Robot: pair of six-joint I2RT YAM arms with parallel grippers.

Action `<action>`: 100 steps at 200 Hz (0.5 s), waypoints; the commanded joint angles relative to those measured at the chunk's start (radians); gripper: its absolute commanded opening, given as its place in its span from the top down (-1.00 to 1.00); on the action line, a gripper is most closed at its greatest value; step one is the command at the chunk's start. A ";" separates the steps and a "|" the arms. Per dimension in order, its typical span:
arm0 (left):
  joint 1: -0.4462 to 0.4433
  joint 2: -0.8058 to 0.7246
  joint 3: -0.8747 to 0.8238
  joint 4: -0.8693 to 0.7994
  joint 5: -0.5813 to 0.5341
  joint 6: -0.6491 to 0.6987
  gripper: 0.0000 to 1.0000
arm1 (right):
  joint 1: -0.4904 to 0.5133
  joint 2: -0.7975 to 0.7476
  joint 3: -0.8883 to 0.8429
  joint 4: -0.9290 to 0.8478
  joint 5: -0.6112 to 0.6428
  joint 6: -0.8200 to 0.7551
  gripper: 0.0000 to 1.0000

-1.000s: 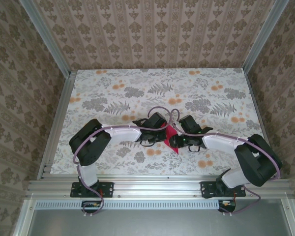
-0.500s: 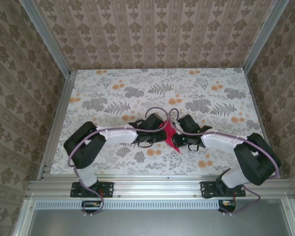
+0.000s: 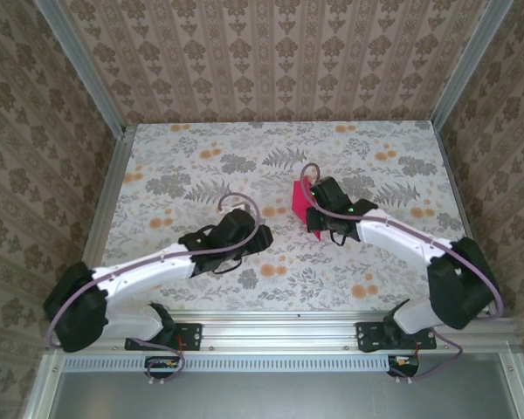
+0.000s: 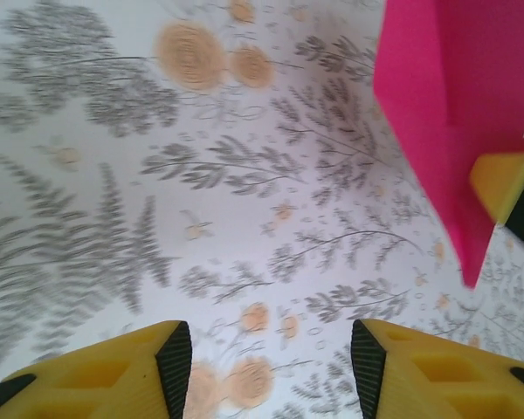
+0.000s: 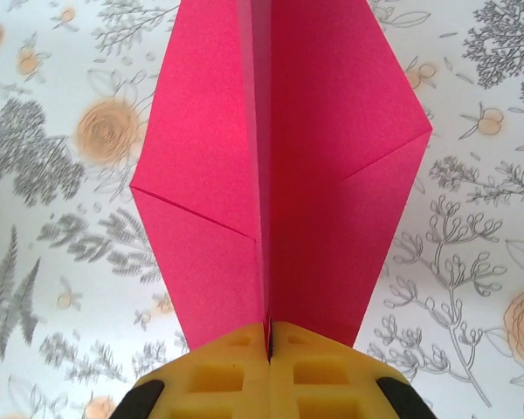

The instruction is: Fold a paper plane with a square sheet of paper (pick it up from the middle)

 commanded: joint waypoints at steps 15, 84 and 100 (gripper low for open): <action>0.013 -0.142 -0.089 -0.128 -0.115 -0.040 -0.15 | 0.013 0.158 0.106 -0.114 0.084 0.065 0.99; 0.047 -0.421 -0.250 -0.175 -0.152 -0.094 -0.36 | 0.048 0.331 0.163 -0.148 0.103 0.076 0.92; 0.058 -0.441 -0.263 -0.181 -0.140 -0.095 -0.36 | 0.048 0.336 0.161 -0.152 0.110 0.077 0.92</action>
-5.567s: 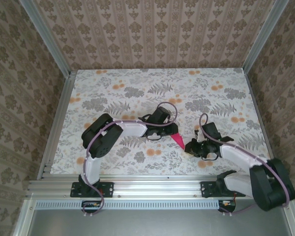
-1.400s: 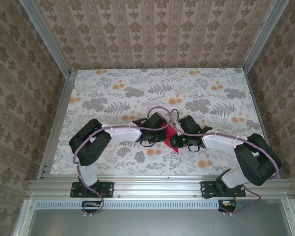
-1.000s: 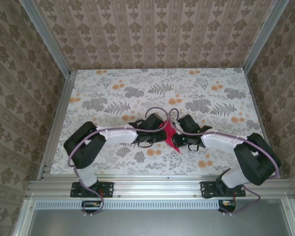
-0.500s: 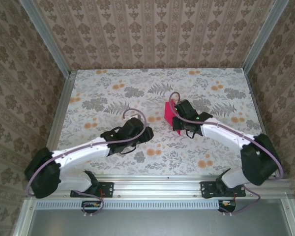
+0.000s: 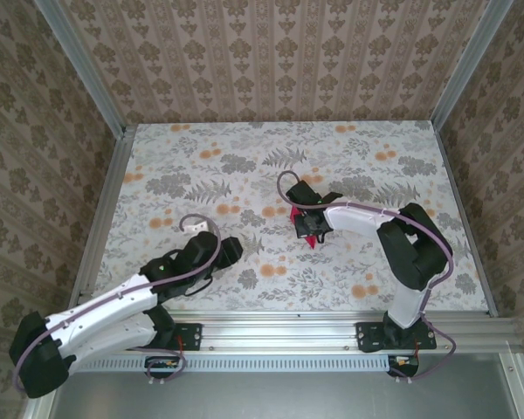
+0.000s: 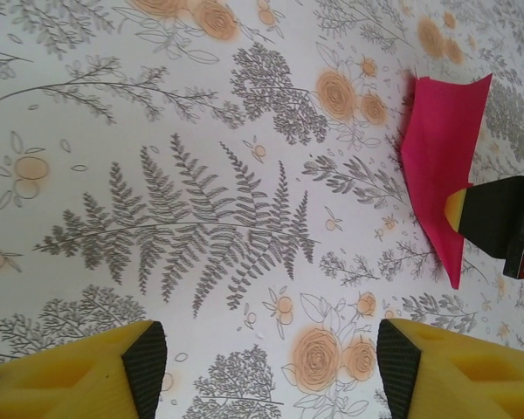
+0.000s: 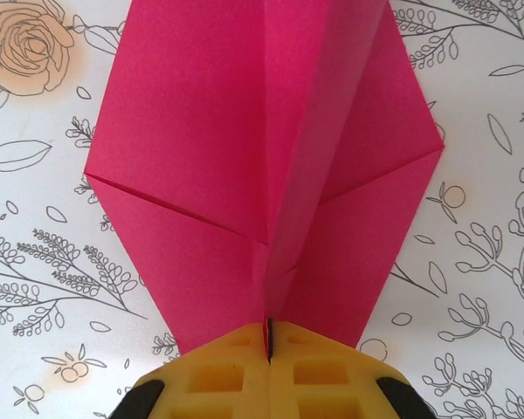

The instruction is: Fold a paper plane with a square sheet of paper (pick it up from the middle)

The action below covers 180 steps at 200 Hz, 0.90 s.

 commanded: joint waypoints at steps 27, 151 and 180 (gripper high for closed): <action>0.027 -0.028 -0.017 -0.044 -0.011 -0.005 -0.38 | 0.004 -0.010 0.047 -0.061 0.041 0.009 0.90; 0.036 0.063 0.041 -0.051 0.032 0.039 -0.41 | -0.025 -0.002 0.045 -0.044 -0.019 0.047 0.67; 0.045 0.088 0.083 -0.076 0.023 0.082 -0.46 | -0.041 -0.124 0.083 -0.127 -0.019 0.017 0.34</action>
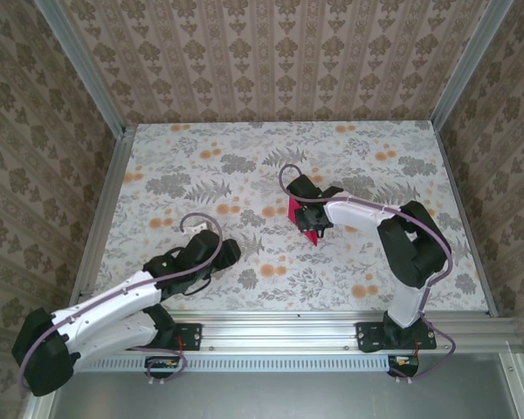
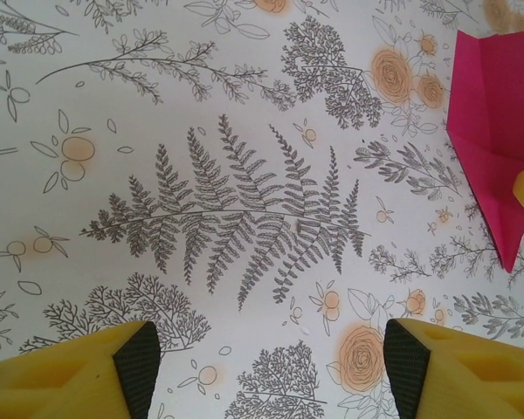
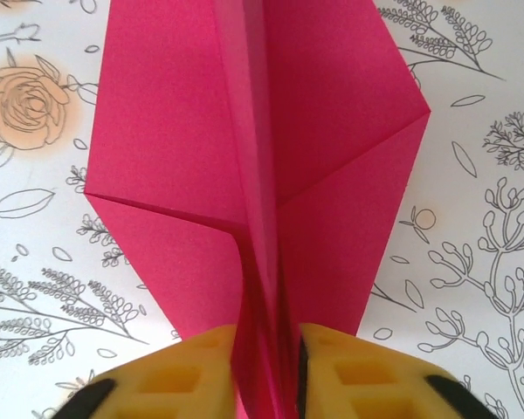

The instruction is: Fold a paper plane with a square sheet of paper (pick it up from the middle)

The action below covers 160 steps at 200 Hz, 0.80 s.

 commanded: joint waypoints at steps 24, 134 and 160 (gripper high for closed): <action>0.019 0.050 0.112 -0.065 -0.022 0.112 -0.54 | -0.039 -0.300 0.040 -0.113 0.009 -0.061 0.10; 0.298 0.168 0.293 -0.142 -0.230 0.408 -1.00 | -0.388 -0.891 -0.511 0.315 0.313 -0.305 -1.00; 0.447 0.160 0.301 -0.096 -0.257 0.477 -1.00 | -0.497 -0.760 -0.650 0.600 0.292 -0.308 -0.99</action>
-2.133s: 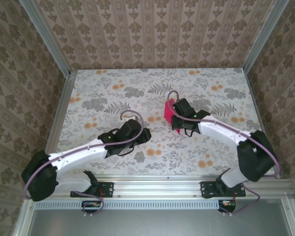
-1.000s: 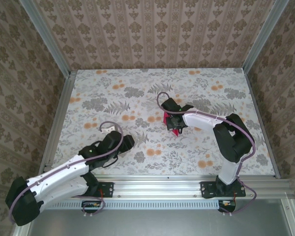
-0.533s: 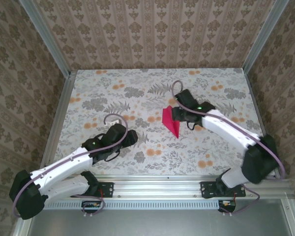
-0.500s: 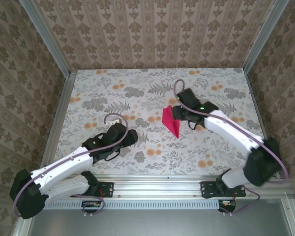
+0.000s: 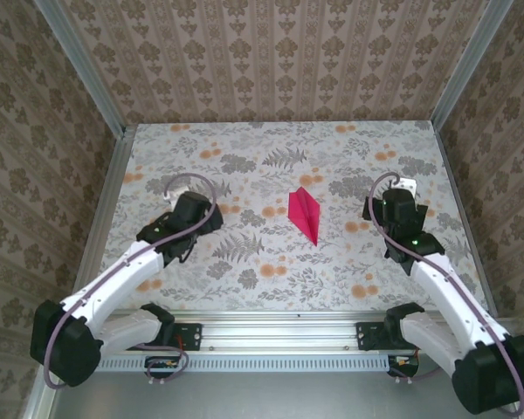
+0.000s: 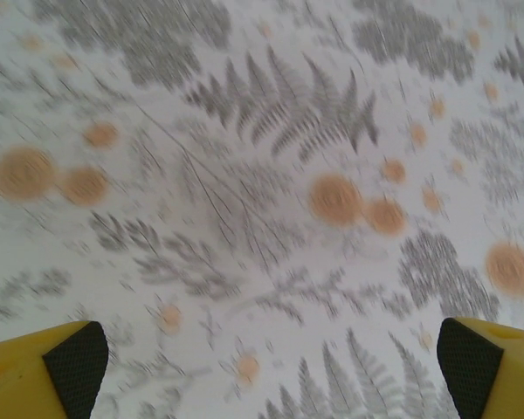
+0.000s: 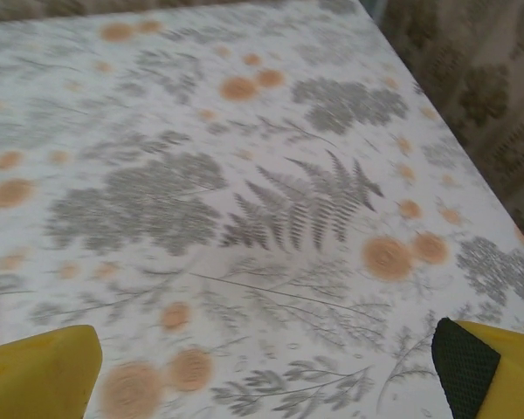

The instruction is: Fold a paper plane with a square sheet of paper (pick it up from the middle)

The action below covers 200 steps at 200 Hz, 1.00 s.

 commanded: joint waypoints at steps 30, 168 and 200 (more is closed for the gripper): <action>0.294 0.004 -0.012 0.078 -0.027 0.187 -1.00 | -0.109 0.294 -0.120 0.523 -0.009 -0.046 -1.00; 0.418 0.085 -0.258 0.623 0.046 0.608 -1.00 | -0.108 0.619 -0.234 1.209 -0.209 -0.147 -1.00; 0.428 0.159 -0.351 0.856 0.111 0.643 -1.00 | -0.101 0.613 -0.235 1.204 -0.198 -0.151 -1.00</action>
